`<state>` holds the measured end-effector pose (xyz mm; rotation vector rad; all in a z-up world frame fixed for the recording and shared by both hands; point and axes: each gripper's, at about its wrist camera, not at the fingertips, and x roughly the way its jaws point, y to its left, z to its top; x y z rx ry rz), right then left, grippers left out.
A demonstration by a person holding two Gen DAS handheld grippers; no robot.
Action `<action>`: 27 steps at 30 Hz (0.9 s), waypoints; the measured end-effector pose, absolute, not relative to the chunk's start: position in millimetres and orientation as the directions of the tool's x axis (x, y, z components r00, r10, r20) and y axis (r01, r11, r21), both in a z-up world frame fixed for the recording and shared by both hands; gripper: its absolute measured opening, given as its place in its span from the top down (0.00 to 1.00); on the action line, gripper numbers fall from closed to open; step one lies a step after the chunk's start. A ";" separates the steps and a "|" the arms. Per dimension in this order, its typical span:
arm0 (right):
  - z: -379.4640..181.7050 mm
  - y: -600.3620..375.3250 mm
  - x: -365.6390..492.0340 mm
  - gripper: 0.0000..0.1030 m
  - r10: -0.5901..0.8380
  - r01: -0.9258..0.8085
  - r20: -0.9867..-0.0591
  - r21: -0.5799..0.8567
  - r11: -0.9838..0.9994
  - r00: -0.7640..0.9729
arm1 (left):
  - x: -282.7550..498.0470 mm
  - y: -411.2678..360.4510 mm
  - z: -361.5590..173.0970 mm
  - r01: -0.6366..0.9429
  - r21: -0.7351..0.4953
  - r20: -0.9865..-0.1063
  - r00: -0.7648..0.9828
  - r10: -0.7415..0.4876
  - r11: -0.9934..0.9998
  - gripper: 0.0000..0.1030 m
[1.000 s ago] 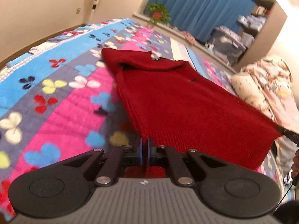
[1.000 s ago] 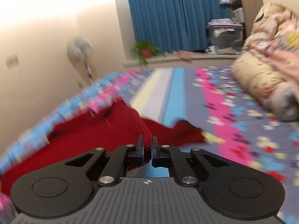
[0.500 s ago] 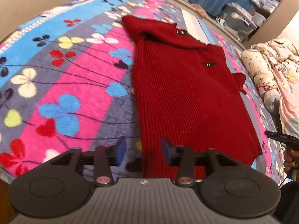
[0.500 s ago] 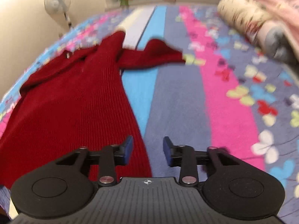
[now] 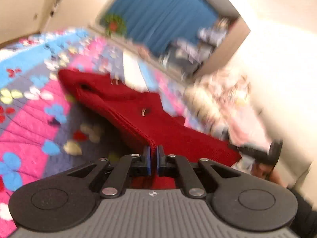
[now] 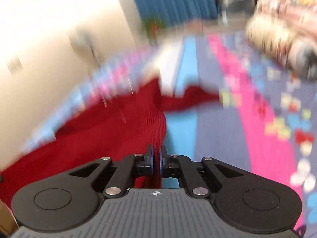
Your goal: Fold small clothes
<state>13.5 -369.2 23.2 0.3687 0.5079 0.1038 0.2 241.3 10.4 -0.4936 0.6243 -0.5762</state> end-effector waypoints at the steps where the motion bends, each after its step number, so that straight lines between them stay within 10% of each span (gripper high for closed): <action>1: 32.0 -370.4 5.9 0.96 0.147 0.003 -0.424 0.332 0.943 0.894 | 2.4 251.7 3.0 0.278 -0.591 -0.437 0.678 -0.591 0.757 0.95; 4: 27.8 -364.5 11.6 0.95 0.034 0.066 -0.426 0.217 0.974 0.904 | 21.3 255.2 -35.3 0.074 -0.460 -0.702 0.580 -0.413 0.885 0.94; 6: -0.9 -357.1 40.9 0.92 0.070 0.043 -0.596 0.173 0.984 0.800 | 30.0 249.9 -54.2 0.013 -0.381 -0.795 0.505 -0.335 0.924 0.93; 9: -51.7 -343.7 66.6 0.86 -0.028 0.070 -0.815 0.015 0.997 0.579 | 36.6 248.6 -60.8 -0.015 -0.347 -0.824 0.482 -0.297 0.938 0.84; 12: -62.9 -340.9 74.0 0.69 -0.013 0.055 -0.840 0.020 0.998 0.542 | 39.3 252.2 -69.3 -0.034 -0.384 -0.829 0.452 -0.328 0.923 0.64; 16: -74.0 -338.0 73.1 0.55 -0.003 0.065 -0.857 0.036 0.997 0.515 | 46.0 239.8 -73.4 -0.020 -0.377 -0.842 0.423 -0.334 0.926 0.63; 18: -74.3 -329.7 68.5 0.56 0.004 0.056 -0.861 0.038 0.998 0.509 | 45.1 233.2 -73.5 -0.014 -0.381 -0.843 0.415 -0.341 0.925 0.63; 20: -76.7 -325.5 71.4 0.84 0.030 0.028 -0.856 0.052 0.998 0.516 | 45.4 226.9 -75.2 0.001 -0.375 -0.847 0.407 -0.343 0.927 0.64; 22: -76.5 -320.4 68.8 0.92 0.050 0.000 -0.845 0.059 0.998 0.532 | 44.9 219.0 -76.8 0.031 -0.372 -0.848 0.397 -0.353 0.928 0.73; 27: -69.0 -324.8 61.1 0.95 0.041 0.011 -0.830 0.057 0.998 0.556 | 34.1 206.1 -71.3 0.113 -0.313 -0.843 0.425 -0.330 0.943 0.93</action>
